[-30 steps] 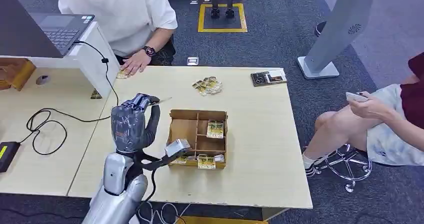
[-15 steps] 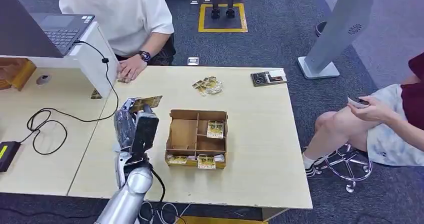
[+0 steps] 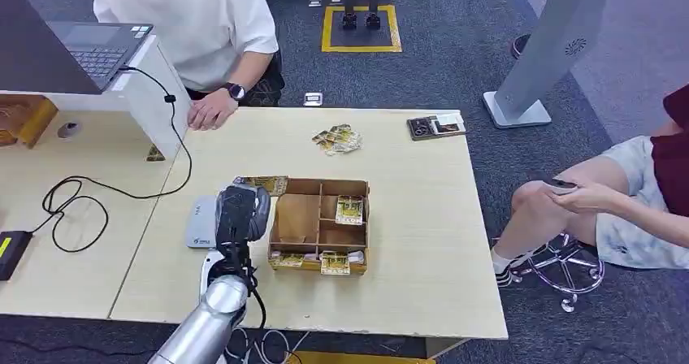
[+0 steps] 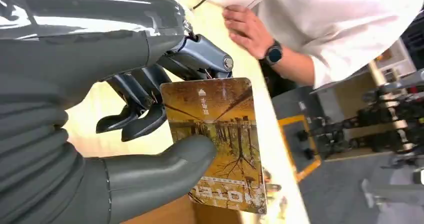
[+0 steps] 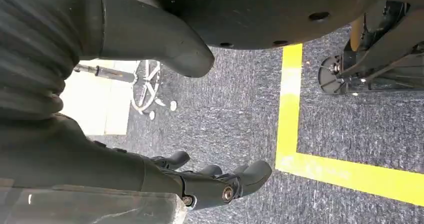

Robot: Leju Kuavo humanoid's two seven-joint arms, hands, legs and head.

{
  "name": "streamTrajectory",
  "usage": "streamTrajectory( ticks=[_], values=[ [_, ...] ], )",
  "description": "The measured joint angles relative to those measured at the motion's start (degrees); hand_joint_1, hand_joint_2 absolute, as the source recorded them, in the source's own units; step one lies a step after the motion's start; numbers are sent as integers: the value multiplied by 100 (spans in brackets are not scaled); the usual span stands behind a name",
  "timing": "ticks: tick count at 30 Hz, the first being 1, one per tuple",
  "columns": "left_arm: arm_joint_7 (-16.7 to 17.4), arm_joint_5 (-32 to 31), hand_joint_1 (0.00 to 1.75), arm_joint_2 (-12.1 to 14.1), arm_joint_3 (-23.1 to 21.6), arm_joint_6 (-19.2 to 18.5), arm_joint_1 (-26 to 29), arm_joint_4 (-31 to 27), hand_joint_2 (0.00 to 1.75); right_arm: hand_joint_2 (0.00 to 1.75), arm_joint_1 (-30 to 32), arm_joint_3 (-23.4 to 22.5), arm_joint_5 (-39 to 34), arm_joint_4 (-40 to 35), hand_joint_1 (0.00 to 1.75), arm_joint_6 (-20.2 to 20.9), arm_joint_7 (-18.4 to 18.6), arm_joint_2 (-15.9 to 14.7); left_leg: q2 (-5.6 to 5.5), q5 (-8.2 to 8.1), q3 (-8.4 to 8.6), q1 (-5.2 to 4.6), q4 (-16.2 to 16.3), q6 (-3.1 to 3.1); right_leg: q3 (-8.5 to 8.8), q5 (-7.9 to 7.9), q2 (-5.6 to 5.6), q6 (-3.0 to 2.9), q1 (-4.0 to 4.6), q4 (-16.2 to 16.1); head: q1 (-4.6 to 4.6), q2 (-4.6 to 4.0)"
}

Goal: Pass the card to the sensor for recognition and then transmit it.

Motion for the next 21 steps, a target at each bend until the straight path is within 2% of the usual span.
streamTrajectory(
  ticks=[7,11,18,21],
  values=[
    [296,-571,175,180,-29,149,-155,698,175,175,-2,0,4,0,0,17,0,-2,0,1,0,0,0,0,1,0,0,0,0,0,2,0],
    [357,-754,175,241,-27,253,-257,1073,175,175,-2,0,4,0,0,20,0,-2,-1,0,-1,0,0,0,1,0,-1,0,0,0,2,0],
    [248,-680,175,291,-26,363,-332,1428,175,175,-3,0,4,0,0,9,0,-2,-1,0,-1,0,0,0,1,0,-1,0,0,0,0,0],
    [103,-566,175,291,6,499,-333,1491,175,175,-3,0,4,-2,0,-2,0,-2,-1,0,-1,0,0,0,1,0,-1,0,0,0,2,0]
  ],
)
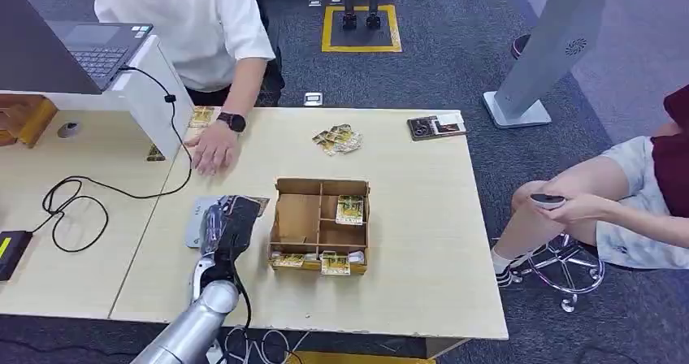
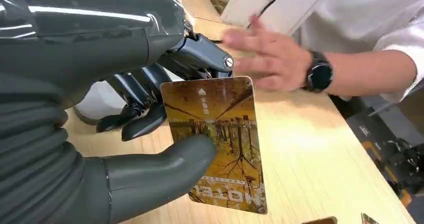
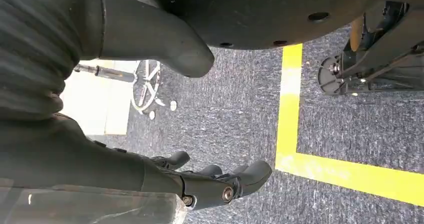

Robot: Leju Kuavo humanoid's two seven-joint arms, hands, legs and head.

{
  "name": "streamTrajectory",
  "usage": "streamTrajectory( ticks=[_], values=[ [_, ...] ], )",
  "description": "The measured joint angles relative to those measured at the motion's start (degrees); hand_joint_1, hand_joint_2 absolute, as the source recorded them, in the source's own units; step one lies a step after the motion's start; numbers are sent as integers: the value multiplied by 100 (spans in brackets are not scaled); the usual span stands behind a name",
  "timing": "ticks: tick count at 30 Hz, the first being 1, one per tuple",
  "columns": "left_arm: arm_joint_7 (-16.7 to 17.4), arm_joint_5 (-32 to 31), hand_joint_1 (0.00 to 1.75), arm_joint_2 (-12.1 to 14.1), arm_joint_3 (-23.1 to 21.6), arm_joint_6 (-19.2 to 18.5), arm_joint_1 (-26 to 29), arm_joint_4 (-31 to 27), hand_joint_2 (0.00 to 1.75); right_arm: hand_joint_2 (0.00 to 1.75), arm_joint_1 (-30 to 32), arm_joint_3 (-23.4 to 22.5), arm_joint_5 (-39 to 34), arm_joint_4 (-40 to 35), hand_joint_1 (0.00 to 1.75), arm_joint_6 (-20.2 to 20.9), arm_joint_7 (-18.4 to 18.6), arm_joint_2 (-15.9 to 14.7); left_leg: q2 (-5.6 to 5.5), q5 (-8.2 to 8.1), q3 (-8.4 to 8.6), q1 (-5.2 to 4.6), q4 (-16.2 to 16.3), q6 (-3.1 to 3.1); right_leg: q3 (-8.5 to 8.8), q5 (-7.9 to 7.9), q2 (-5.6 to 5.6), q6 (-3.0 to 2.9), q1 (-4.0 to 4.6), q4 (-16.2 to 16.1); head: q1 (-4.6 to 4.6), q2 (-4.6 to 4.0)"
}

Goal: Pass the card to the sensor for recognition and then transmit it.

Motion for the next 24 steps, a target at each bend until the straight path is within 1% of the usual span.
streamTrajectory(
  ticks=[2,4,8,13,17,24],
  values=[
    [-54,28,175,0,50,100,0,35,175,175,-1,0,0,0,0,-7,0,-2,0,0,0,0,0,0,0,0,0,0,0,0,-2,0],
    [-39,-11,175,7,72,96,-3,70,175,175,0,0,2,0,0,-4,0,0,-1,0,0,0,0,0,0,0,-1,0,0,0,-2,0],
    [142,-438,175,33,81,192,-25,181,175,175,-2,0,13,0,0,2,0,-2,0,0,0,0,0,0,1,0,-1,0,0,0,-2,0],
    [214,-670,175,63,107,205,-32,295,175,175,-2,0,24,0,0,4,0,-4,-1,0,0,0,0,0,1,0,-1,0,0,0,-2,0],
    [344,-997,175,70,212,203,-60,380,175,175,-4,0,33,0,0,15,0,-7,0,0,0,0,0,0,1,0,-1,0,0,0,-2,0],
    [752,-1492,175,118,247,92,-184,729,175,175,-5,2,112,-2,0,57,0,-15,0,0,0,0,0,0,1,0,-1,0,0,0,0,0]
  ],
)
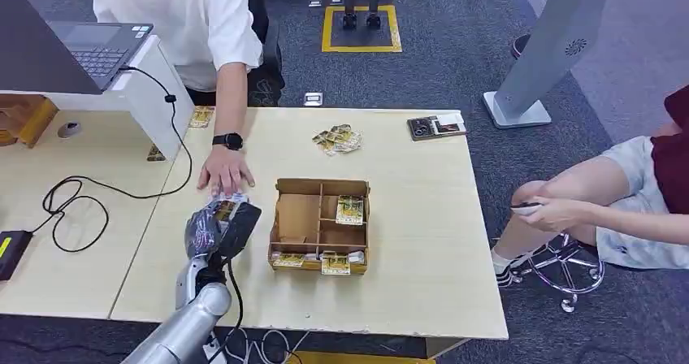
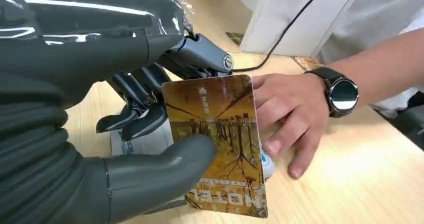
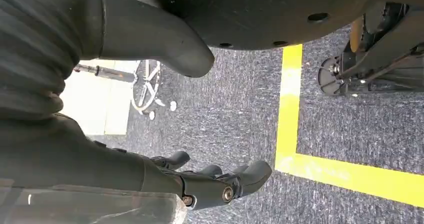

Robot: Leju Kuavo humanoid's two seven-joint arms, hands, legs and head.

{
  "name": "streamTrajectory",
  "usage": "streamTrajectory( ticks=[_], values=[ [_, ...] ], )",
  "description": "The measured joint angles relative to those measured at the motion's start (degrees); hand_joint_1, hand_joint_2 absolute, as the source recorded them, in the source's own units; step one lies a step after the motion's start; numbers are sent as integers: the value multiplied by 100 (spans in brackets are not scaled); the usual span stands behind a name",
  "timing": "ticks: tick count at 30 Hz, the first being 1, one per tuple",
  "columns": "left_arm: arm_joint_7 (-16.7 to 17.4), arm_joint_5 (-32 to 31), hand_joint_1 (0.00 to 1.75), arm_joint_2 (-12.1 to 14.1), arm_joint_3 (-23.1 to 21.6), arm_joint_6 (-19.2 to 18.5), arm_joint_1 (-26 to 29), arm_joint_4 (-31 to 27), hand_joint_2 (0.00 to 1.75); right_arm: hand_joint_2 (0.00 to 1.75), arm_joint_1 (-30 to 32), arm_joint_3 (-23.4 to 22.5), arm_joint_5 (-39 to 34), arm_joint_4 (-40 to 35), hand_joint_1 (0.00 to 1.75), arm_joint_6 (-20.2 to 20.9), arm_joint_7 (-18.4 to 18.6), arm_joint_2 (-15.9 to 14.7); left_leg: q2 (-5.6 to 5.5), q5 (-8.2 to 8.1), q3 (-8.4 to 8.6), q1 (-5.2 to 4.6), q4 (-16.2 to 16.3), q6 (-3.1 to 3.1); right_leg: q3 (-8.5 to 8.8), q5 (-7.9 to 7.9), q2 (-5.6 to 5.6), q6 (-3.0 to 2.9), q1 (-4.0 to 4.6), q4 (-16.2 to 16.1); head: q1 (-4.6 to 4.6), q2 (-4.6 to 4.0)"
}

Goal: Pass the card to the sensor for recognition and then transmit it.

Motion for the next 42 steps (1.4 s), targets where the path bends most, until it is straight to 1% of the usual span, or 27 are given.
streamTrajectory(
  ticks=[4,6,19,23,25,28,30,32,35,37,40,42],
  values=[
    [278,-342,175,11,0,-171,-76,193,175,175,-1,0,4,0,0,44,0,-7,2,0,1,0,0,0,0,0,3,0,0,0,0,0],
    [335,-401,175,11,0,-195,-92,258,175,175,-1,0,4,0,0,50,0,-9,2,0,2,0,0,0,0,0,4,0,0,0,-2,0],
    [355,-440,175,15,0,-210,-151,416,175,175,-1,0,4,0,0,52,0,-11,2,1,2,1,-1,-1,0,0,3,0,0,1,-2,0],
    [549,-689,175,20,0,-306,-195,477,175,175,-2,0,7,0,0,61,0,-13,1,1,3,1,-1,-1,2,0,2,0,0,1,0,0],
    [632,-821,175,17,0,-293,-222,528,175,175,-2,0,4,0,0,63,-2,-13,2,1,4,1,-1,-1,3,0,3,0,0,1,0,0],
    [667,-1006,175,15,0,-109,-231,613,175,175,-2,0,-2,0,0,63,-4,-13,3,1,5,1,-1,-1,3,0,4,0,0,1,-2,0],
    [628,-1013,175,15,7,58,-230,667,175,175,-2,0,-2,0,0,59,-4,-13,3,1,5,1,-1,-1,3,0,4,0,0,2,-2,0],
    [460,-923,175,11,91,113,-228,689,175,175,-2,0,-24,0,0,55,-4,-13,2,1,5,2,-1,-1,3,0,4,0,1,3,0,0],
    [43,-746,175,-50,497,116,-228,689,175,175,-2,0,-26,0,0,39,-4,-13,3,1,6,2,-1,-1,3,0,4,0,1,4,-2,0],
    [-186,-755,175,-96,796,116,-229,689,175,175,-3,0,-26,0,0,20,-7,-13,3,1,6,2,-1,-1,3,0,4,0,1,4,-2,0],
    [-301,-1102,175,-170,1317,116,-233,689,175,175,-4,0,-17,-9,0,0,-20,-13,3,1,7,2,-1,-2,3,0,5,0,1,4,0,0],
    [-314,-1274,175,-201,1571,116,-244,689,175,175,-5,0,-11,-13,0,-2,-22,-13,4,1,7,2,-1,-1,3,0,6,0,1,4,-2,0]
  ],
)
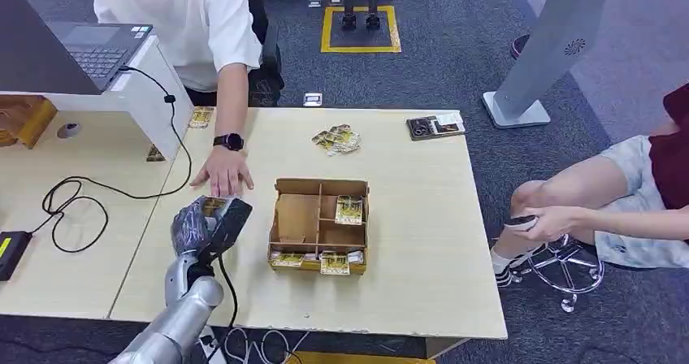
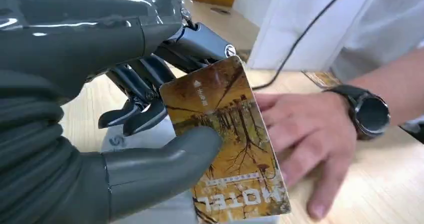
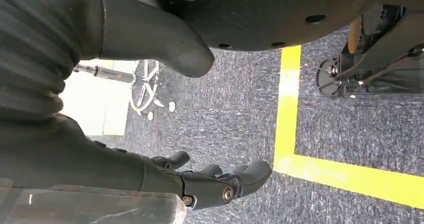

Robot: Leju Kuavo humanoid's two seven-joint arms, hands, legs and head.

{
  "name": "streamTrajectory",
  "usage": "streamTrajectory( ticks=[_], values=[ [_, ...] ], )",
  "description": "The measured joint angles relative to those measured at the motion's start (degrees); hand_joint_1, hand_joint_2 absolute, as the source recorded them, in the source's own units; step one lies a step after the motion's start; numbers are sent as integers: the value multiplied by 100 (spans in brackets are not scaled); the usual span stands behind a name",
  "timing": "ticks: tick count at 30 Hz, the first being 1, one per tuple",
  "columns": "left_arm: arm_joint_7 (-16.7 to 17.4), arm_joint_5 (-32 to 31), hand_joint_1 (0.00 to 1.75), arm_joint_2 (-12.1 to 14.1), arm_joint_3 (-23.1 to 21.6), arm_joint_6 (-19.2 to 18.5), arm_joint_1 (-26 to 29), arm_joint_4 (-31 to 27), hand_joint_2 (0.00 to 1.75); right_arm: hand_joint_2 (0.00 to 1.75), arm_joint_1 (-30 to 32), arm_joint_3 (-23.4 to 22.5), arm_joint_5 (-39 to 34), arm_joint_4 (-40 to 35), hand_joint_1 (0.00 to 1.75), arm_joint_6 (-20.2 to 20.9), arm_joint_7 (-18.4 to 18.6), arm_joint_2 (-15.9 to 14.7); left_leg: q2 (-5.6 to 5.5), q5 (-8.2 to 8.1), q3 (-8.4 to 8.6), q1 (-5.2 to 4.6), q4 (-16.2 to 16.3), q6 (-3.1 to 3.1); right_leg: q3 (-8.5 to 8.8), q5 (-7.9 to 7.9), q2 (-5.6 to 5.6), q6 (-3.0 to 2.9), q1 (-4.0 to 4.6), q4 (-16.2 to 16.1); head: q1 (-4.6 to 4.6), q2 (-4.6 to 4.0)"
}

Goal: Pass the card to the sensor for recognition and then transmit it.

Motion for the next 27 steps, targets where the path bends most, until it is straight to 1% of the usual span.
streamTrajectory(
  ticks=[5,10,12,20,22,24,27],
  values=[
    [-66,-293,175,-39,433,0,-23,-37,175,175,-2,0,11,-9,0,0,-17,0,-1,0,1,0,0,0,1,0,-2,0,0,0,0,0],
    [11,-416,175,-48,763,0,-21,-131,175,175,-2,0,20,-9,0,7,-35,0,-2,1,0,0,0,1,3,0,-3,0,0,1,2,0],
    [104,-551,175,-28,844,0,-11,-170,175,175,-3,0,24,-9,0,13,-46,0,-2,1,-1,0,0,1,4,0,-3,0,0,1,2,0],
    [148,-627,175,-22,862,0,-6,-186,175,175,-2,0,24,-9,0,20,-53,0,-3,1,-1,0,0,1,4,0,-4,0,0,1,2,0],
    [229,-804,175,-2,908,0,16,-227,175,175,-3,0,26,-9,0,26,-61,0,-3,1,-2,-1,0,1,4,0,-4,0,0,1,2,0],
    [369,-1271,175,59,1122,0,184,-437,175,175,-4,0,26,-9,0,41,-66,0,-3,1,-1,-1,-1,1,4,-1,-4,0,0,0,0,0],
    [277,-1601,175,66,1520,0,422,-748,175,175,-3,0,26,-9,0,42,-66,0,-1,1,-1,0,-1,1,2,-1,-2,0,0,0,0,0]
  ],
)
